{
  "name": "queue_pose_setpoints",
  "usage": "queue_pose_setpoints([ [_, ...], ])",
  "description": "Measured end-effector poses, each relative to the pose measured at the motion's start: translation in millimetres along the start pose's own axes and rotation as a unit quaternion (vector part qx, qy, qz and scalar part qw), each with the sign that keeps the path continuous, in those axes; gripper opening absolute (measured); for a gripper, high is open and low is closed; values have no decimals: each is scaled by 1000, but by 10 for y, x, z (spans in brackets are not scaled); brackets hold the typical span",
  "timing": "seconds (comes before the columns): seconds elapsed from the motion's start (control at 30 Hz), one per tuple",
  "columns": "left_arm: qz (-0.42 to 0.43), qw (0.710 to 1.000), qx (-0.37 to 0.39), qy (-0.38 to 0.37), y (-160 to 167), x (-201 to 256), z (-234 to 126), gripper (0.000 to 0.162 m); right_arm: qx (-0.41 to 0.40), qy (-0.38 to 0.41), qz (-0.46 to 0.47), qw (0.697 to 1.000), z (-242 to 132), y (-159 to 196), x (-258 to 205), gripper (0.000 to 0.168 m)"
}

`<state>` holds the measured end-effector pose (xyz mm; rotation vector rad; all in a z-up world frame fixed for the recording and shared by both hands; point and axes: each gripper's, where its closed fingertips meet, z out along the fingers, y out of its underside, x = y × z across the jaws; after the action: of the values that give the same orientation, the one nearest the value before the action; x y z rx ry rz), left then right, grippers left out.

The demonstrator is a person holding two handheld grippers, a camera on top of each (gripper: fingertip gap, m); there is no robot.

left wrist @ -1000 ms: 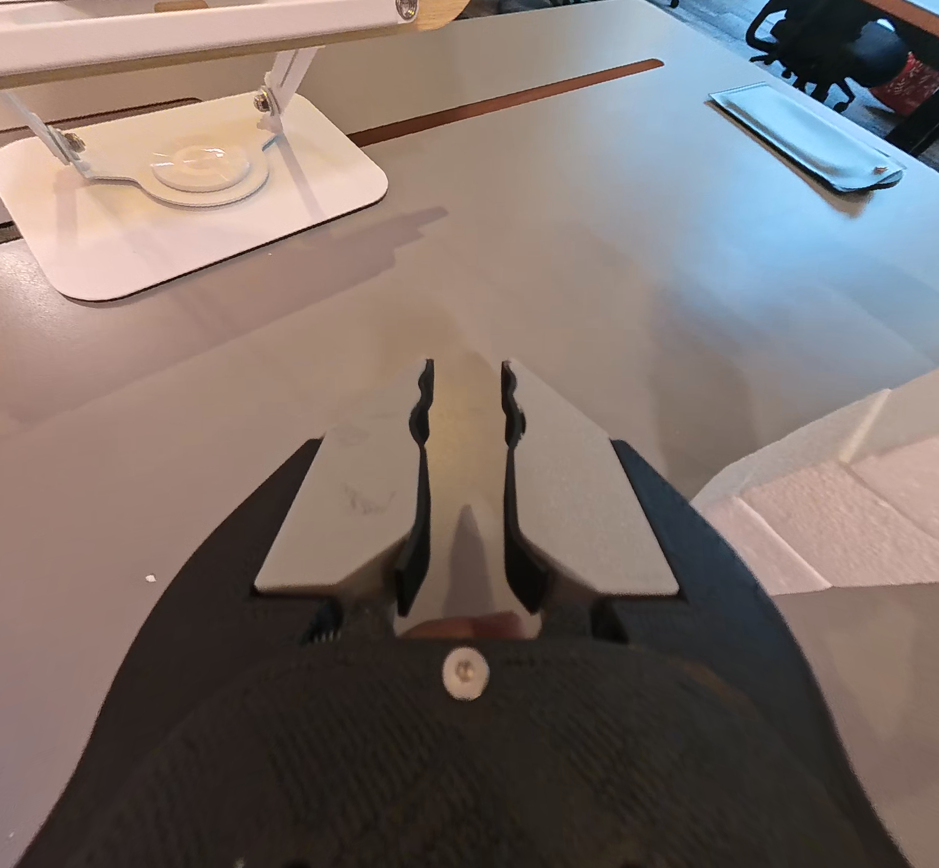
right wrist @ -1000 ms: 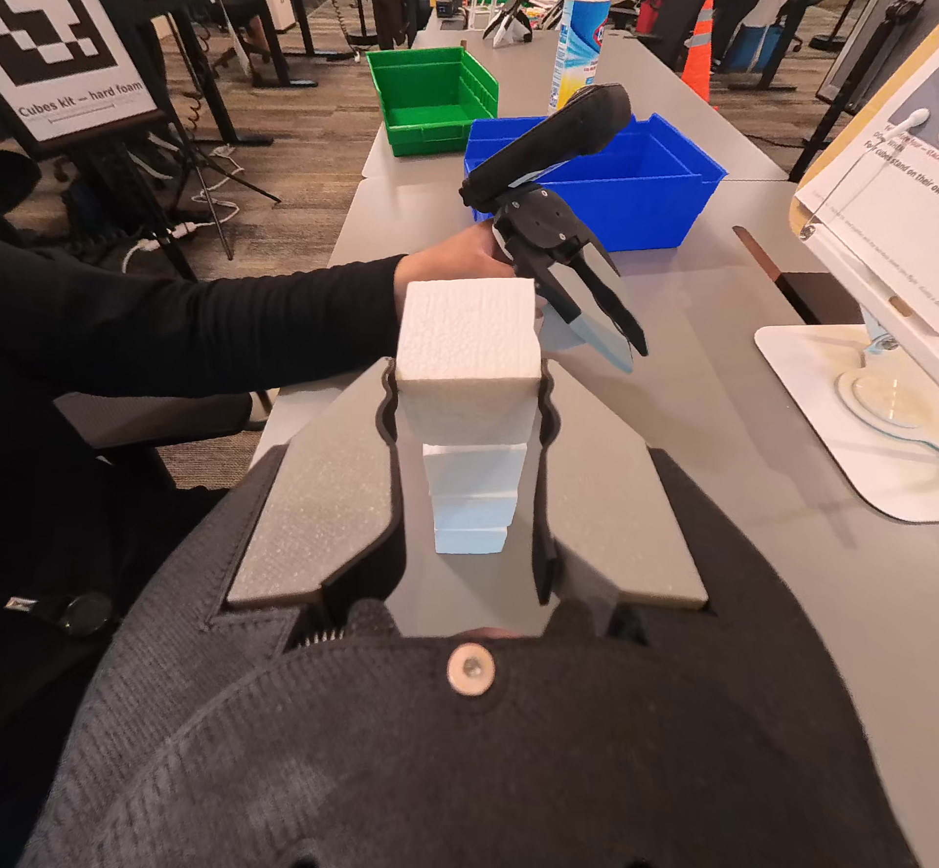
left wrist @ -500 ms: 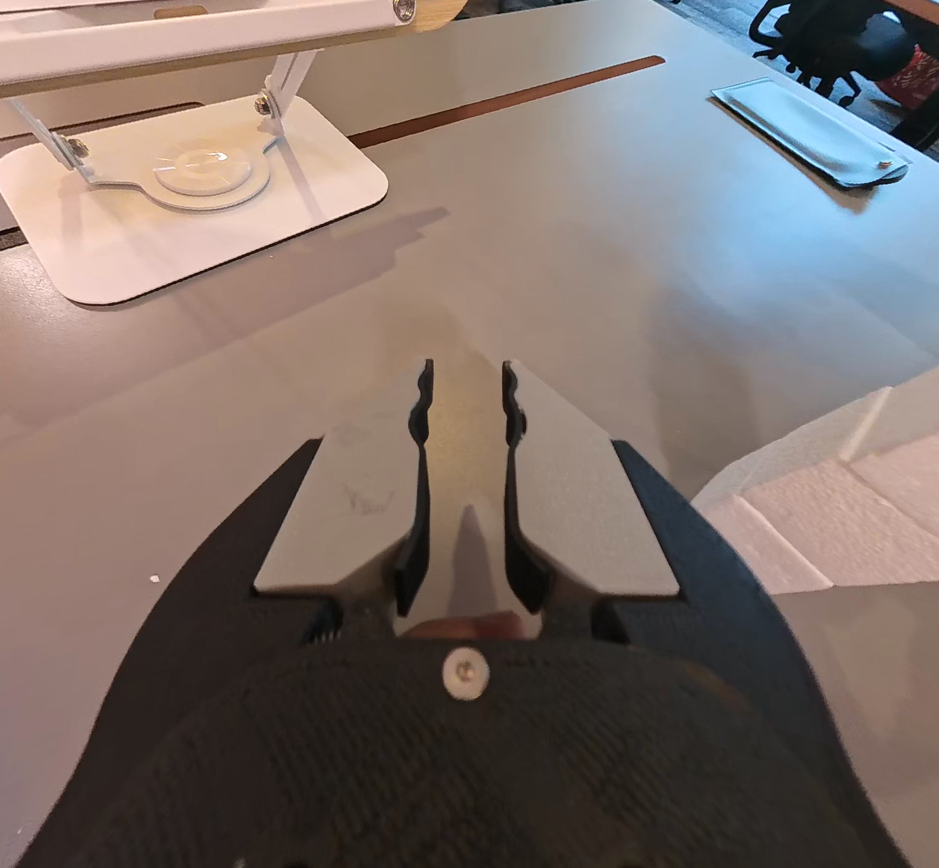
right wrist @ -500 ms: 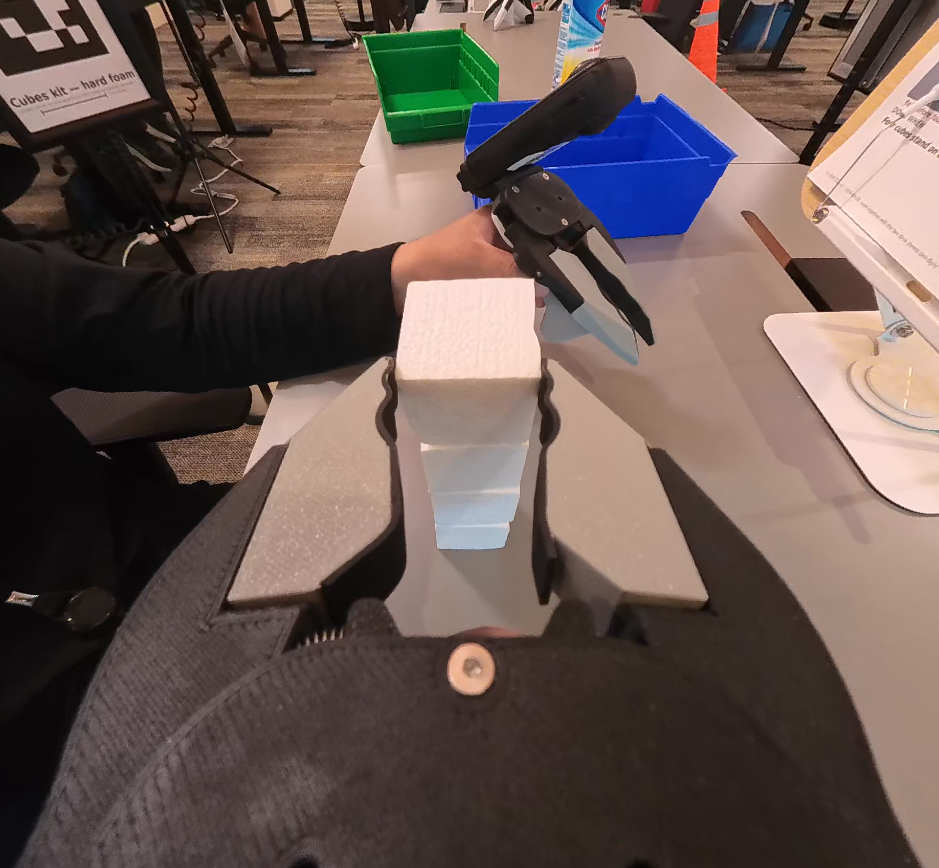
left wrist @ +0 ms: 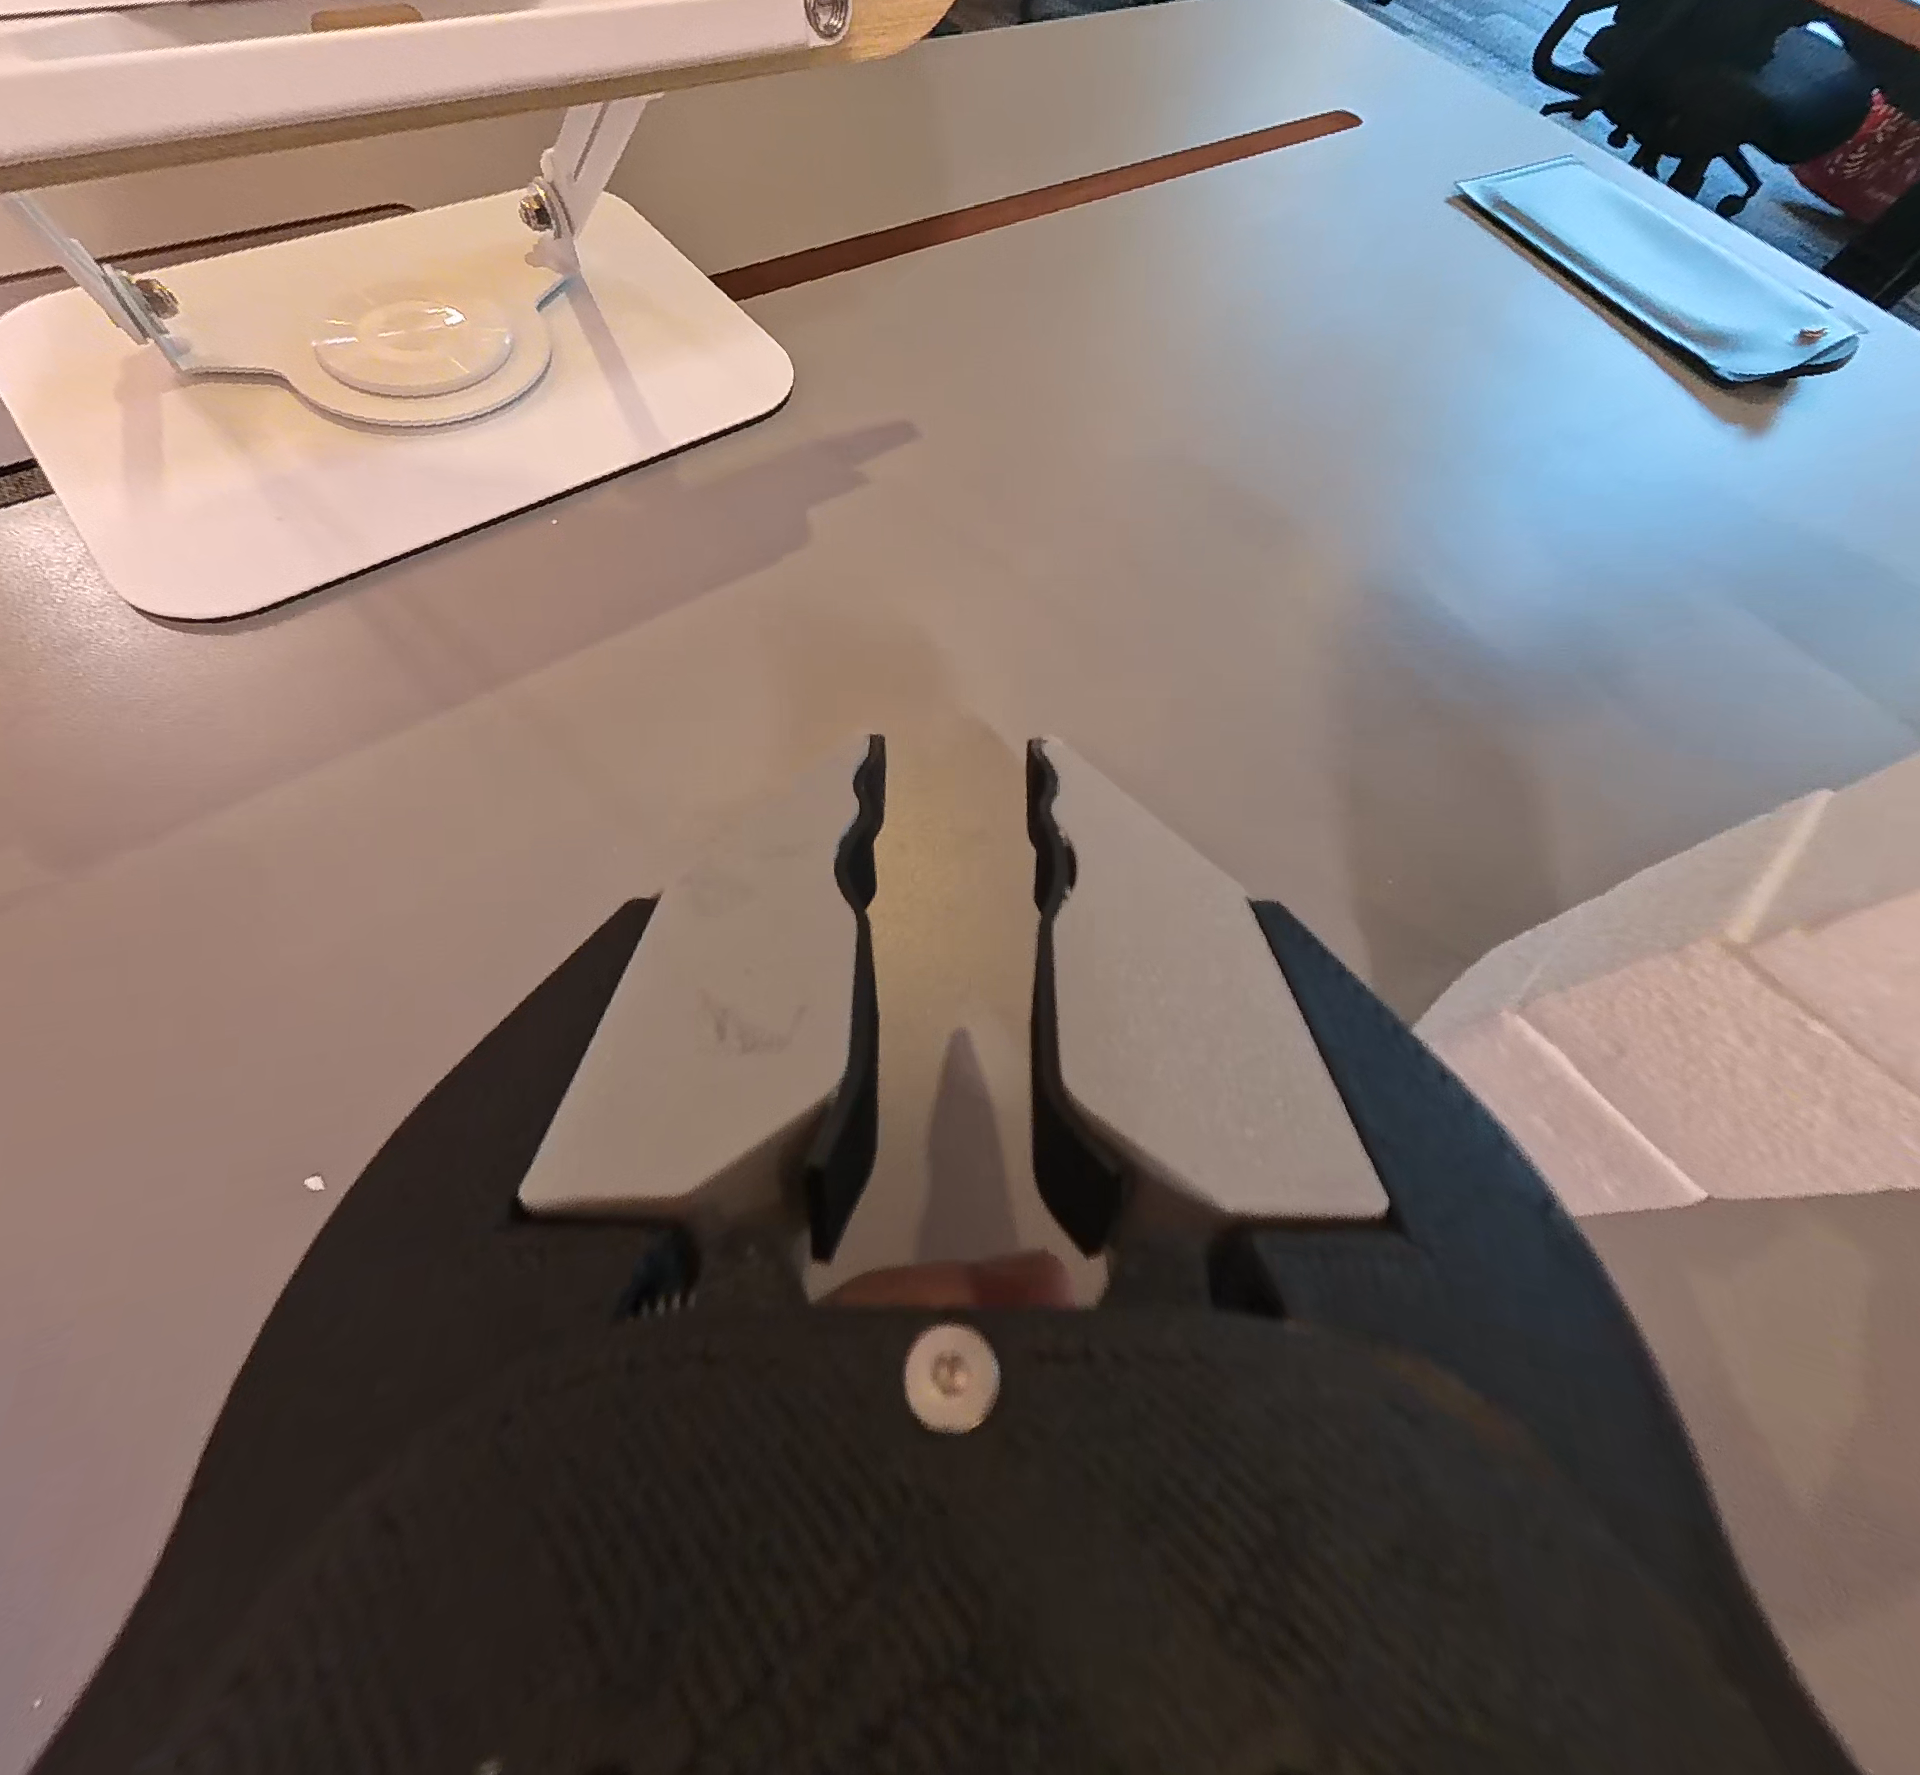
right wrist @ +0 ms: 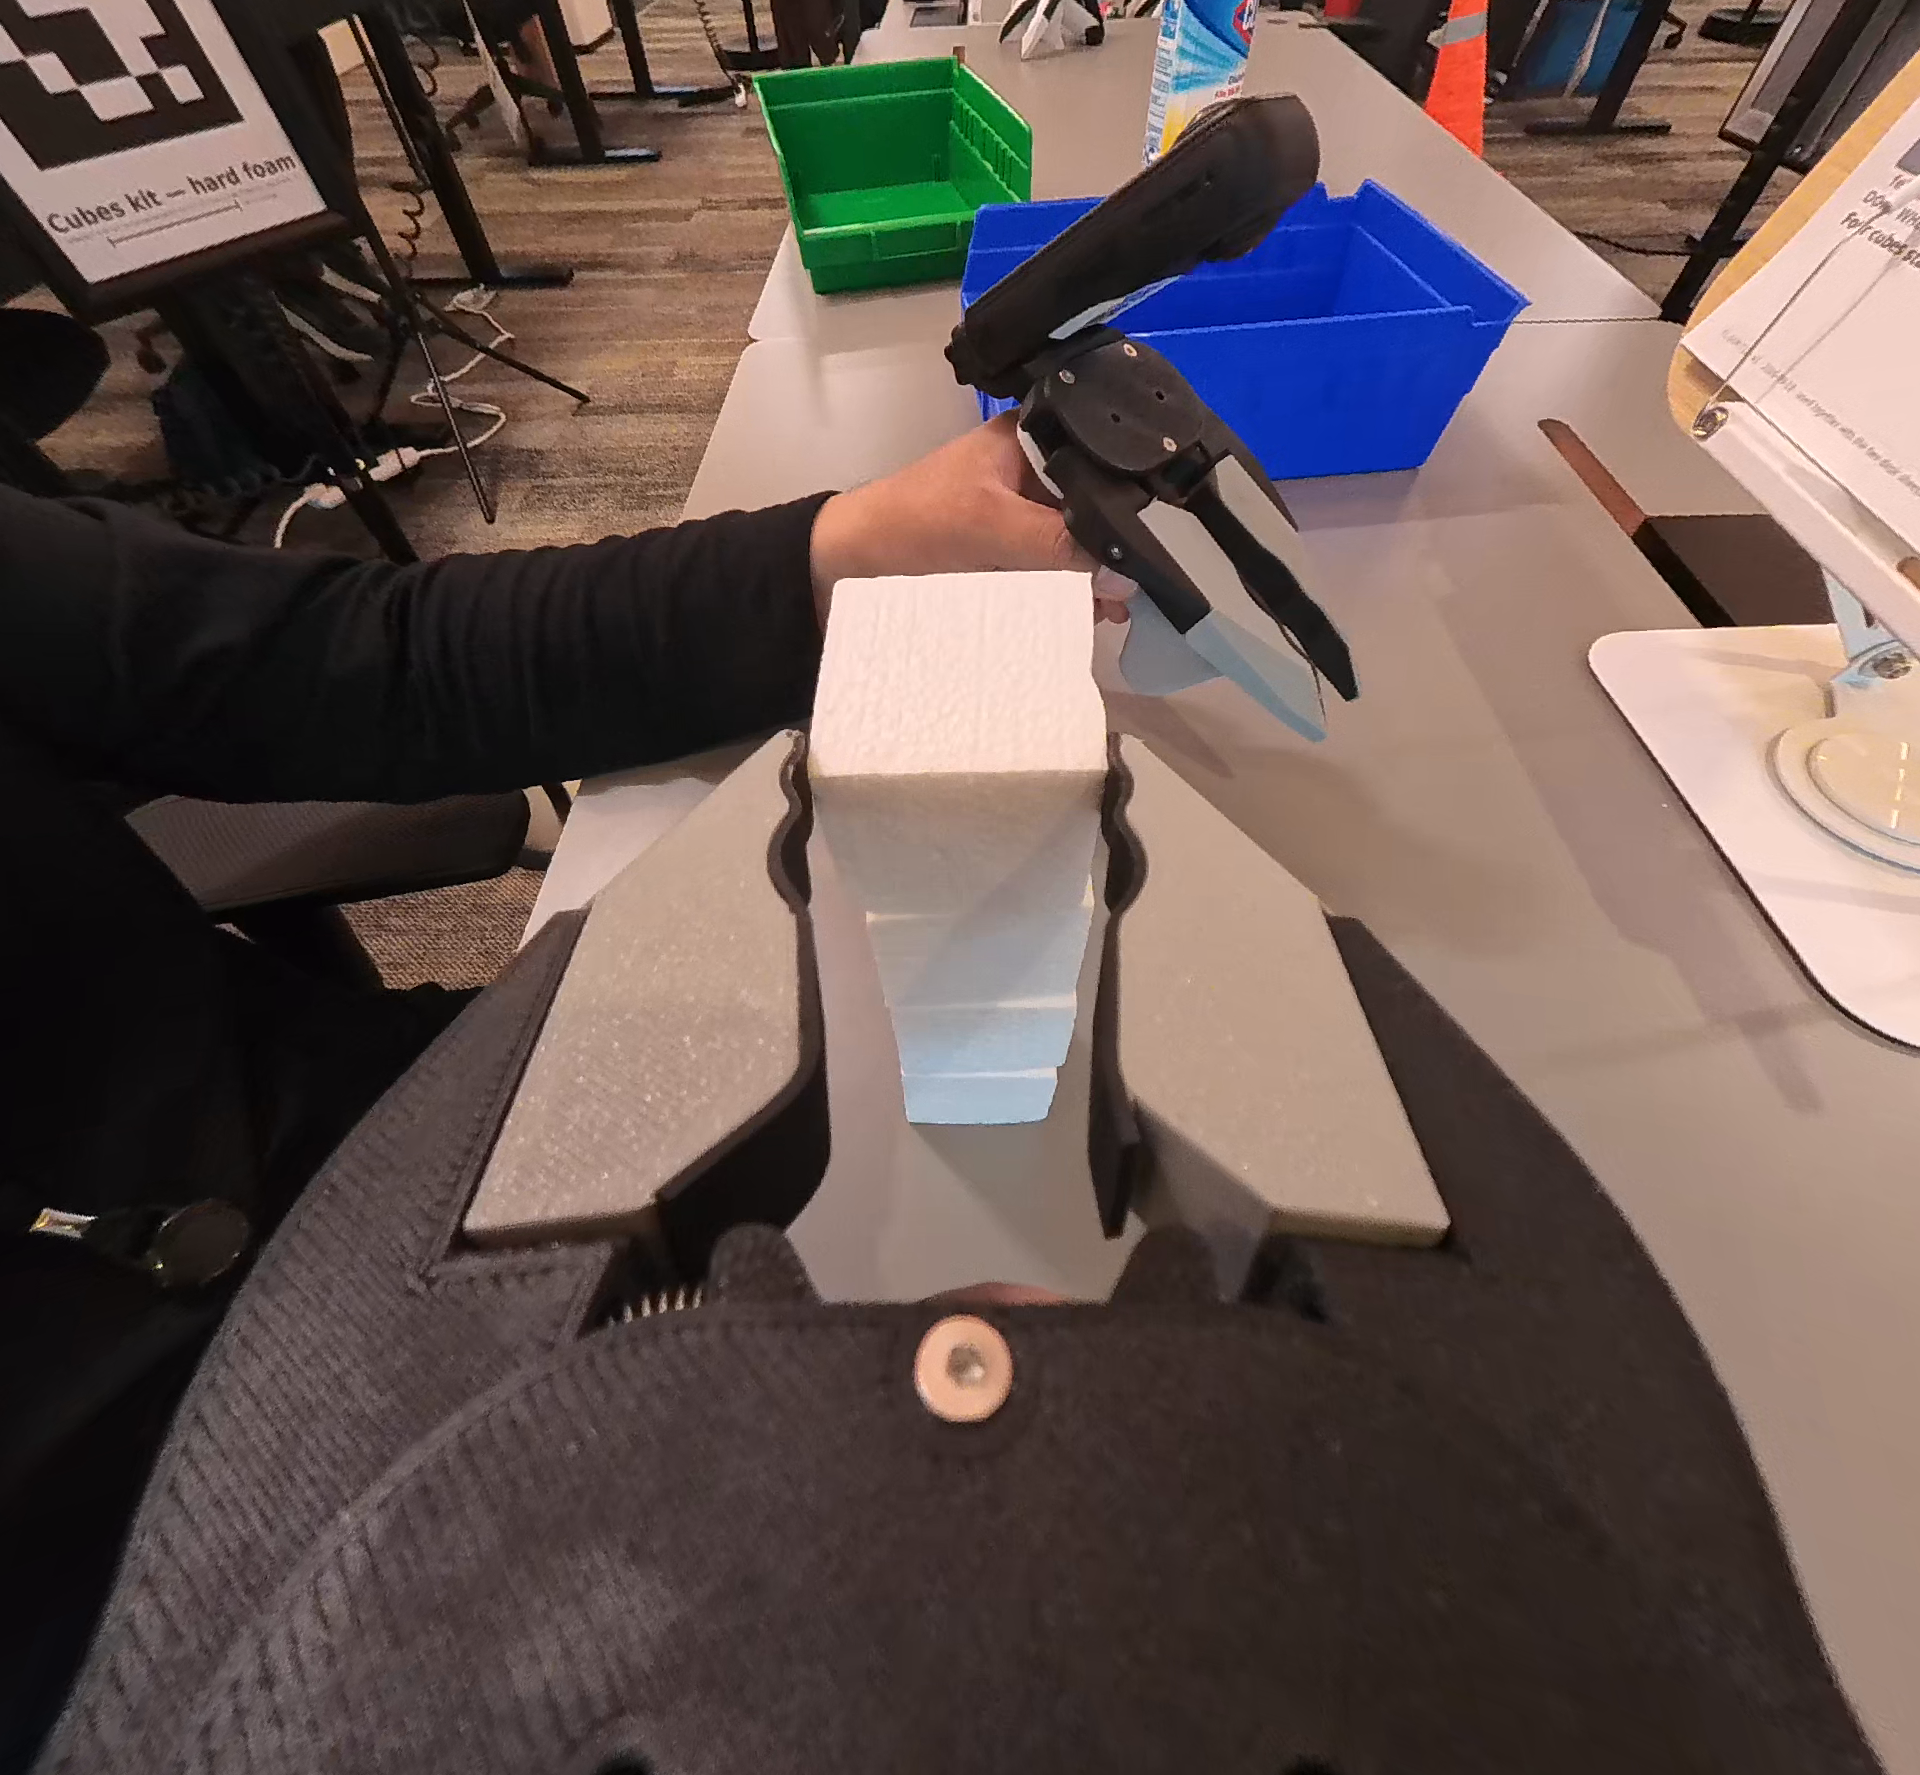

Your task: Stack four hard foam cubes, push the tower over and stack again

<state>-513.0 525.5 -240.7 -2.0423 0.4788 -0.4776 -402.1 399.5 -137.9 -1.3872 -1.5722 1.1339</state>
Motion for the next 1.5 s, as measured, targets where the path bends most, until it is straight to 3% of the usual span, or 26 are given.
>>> queue_pose_setpoints([
  [0.4,0,1000,2,1,-12,4,-12,25,16,6,-8,1000,-41,-25,18,65],
  [0.6,1,1000,2,0,-12,0,-12,25,73,17,-24,997,-199,-170,64,68],
  [0.73,1,1000,2,1,-9,0,-9,25,134,31,-46,989,-378,-229,123,61],
  [0.83,1,1000,2,1,-8,6,-4,25,149,8,-33,988,-450,-86,121,47],
  [0.93,3,1000,1,1,-5,13,3,25,112,-86,-18,990,-411,255,-102,5],
  [0.97,3,1000,0,1,-3,16,6,25,93,-101,-18,990,-371,375,-148,0],
  [1.2,4,1000,1,-1,-6,17,5,25,-48,-134,-81,987,-25,981,-454,3],
  [1.5,-7,1000,-3,2,33,13,50,25,-192,-116,-50,973,121,1714,-352,6],
])
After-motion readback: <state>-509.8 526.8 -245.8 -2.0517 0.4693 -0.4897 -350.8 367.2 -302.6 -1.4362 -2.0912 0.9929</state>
